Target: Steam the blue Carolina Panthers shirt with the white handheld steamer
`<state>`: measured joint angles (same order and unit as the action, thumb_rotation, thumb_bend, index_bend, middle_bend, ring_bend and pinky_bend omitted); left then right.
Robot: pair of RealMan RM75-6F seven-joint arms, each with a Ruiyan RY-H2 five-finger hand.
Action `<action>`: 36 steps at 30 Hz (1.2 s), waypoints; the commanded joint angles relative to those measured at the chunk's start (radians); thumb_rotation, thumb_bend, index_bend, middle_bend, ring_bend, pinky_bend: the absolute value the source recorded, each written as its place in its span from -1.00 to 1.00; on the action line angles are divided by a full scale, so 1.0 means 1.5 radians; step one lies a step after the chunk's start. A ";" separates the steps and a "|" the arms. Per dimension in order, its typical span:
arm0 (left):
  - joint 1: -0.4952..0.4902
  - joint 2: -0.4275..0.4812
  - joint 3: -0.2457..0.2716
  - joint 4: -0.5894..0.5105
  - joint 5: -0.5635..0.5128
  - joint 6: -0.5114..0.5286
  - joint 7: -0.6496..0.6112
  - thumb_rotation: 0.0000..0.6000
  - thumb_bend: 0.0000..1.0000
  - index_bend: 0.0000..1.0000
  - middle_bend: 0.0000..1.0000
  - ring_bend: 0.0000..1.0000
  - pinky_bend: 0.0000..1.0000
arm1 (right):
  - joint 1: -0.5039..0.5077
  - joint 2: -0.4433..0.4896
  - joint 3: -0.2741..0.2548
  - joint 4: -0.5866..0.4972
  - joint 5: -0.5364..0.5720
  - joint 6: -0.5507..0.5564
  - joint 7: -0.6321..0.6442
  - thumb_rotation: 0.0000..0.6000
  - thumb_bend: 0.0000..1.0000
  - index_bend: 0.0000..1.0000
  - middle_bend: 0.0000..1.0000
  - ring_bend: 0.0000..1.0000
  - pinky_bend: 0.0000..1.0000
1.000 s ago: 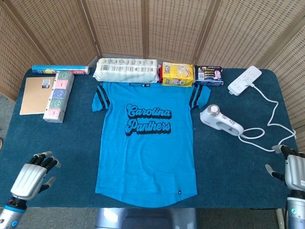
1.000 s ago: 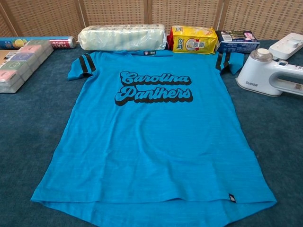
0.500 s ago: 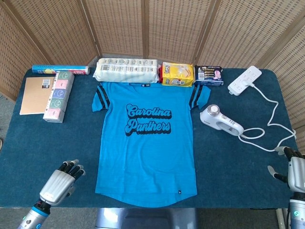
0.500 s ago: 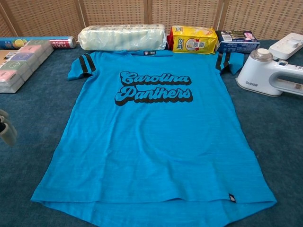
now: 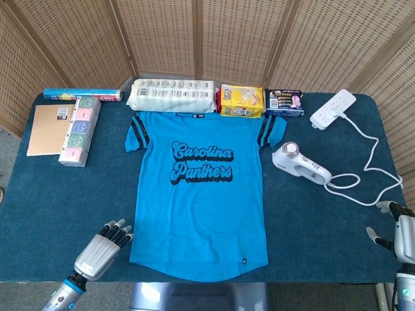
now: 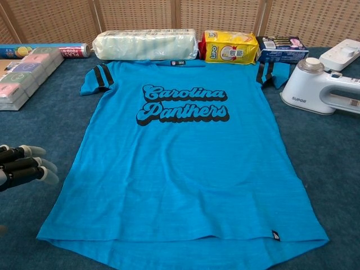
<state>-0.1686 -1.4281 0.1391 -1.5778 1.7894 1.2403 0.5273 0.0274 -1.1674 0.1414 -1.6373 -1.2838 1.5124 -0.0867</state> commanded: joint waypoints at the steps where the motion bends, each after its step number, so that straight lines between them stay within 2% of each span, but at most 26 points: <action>1: -0.003 -0.009 -0.001 0.008 0.004 0.001 0.008 1.00 -0.60 -0.55 -0.58 -0.80 -0.64 | -0.002 0.001 0.000 0.001 0.000 -0.001 0.002 1.00 -0.55 -0.27 -0.14 -0.16 -0.30; 26: -0.059 -0.079 -0.023 0.012 -0.024 -0.070 0.068 1.00 -0.61 -0.55 -0.58 -0.80 -0.64 | -0.020 0.010 0.004 0.007 0.002 0.005 0.040 1.00 -0.54 -0.27 -0.14 -0.16 -0.30; 36: -0.072 -0.103 -0.038 0.012 -0.038 -0.061 0.063 1.00 -0.61 -0.55 -0.58 -0.80 -0.64 | -0.023 0.009 0.005 0.004 -0.001 0.007 0.038 1.00 -0.55 -0.27 -0.14 -0.16 -0.30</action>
<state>-0.2746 -1.5799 0.0849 -1.5601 1.7344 1.1479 0.6242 -0.0072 -1.1542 0.1483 -1.6308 -1.2849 1.5225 -0.0293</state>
